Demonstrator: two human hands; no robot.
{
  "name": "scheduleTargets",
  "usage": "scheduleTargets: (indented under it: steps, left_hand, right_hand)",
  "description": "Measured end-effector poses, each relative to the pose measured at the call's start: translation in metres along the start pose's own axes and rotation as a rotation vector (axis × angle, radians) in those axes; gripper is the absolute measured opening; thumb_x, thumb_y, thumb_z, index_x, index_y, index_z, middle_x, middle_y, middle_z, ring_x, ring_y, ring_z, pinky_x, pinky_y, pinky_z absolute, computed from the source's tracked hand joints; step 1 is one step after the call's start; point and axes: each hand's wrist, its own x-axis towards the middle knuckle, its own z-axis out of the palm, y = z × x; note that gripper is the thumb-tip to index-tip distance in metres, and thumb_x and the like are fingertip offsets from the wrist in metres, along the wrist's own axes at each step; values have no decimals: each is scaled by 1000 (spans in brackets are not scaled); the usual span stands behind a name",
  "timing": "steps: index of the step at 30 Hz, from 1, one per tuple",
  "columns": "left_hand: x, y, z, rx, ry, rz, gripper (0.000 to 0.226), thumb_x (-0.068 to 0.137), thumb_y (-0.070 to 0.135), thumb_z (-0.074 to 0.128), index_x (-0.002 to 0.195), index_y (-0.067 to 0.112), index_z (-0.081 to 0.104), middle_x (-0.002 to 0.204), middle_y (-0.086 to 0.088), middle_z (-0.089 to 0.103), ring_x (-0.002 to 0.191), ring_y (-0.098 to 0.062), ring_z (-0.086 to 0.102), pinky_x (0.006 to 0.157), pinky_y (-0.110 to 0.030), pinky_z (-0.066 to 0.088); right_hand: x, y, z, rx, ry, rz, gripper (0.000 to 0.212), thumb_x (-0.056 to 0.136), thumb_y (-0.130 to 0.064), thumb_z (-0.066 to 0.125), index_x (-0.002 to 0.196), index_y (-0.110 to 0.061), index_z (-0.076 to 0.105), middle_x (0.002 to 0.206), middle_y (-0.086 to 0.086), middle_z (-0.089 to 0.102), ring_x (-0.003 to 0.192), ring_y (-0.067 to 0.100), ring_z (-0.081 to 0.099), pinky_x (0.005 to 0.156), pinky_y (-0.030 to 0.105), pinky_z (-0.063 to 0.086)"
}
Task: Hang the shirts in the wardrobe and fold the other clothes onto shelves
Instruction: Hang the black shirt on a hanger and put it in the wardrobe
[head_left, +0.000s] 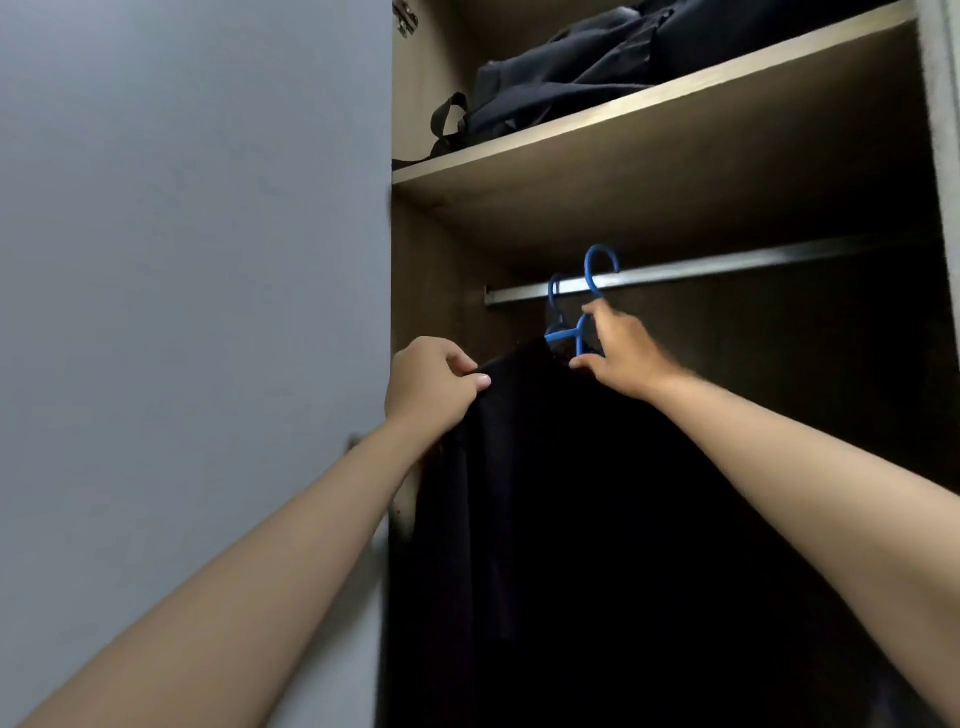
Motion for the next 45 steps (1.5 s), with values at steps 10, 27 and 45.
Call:
scheduleTargets:
  steps: [10,27,45]
  left_hand:
    - [74,-3,80,30,-57,102,13,77,20,75,78,15,64,80,-3,64,77,-20,62,64,-28,49]
    - [80,-24,95,-96,-64,167,7,81,21,70,76,21,65,71,4,63,67,-9,60,54,-24,48]
    - [47,-37,109,-158,-86,165,12,83,19,67,95,18,66,77,3,61,71,-16,59,64,-30,49]
  right_hand:
    - [62,73,21,-112,60,-26,71,76,-24,78,131,0,41,127,26,54,118,41,52,97,44,44]
    - [58,91,28,-94,-39,-83,68,93,-29,58,146,-5,24,148,17,36,136,29,36,104,33,34]
    - [37,101,29,-73,-125,-61,68,94,-31,57,149,-11,22,151,11,33,138,26,33,107,38,35]
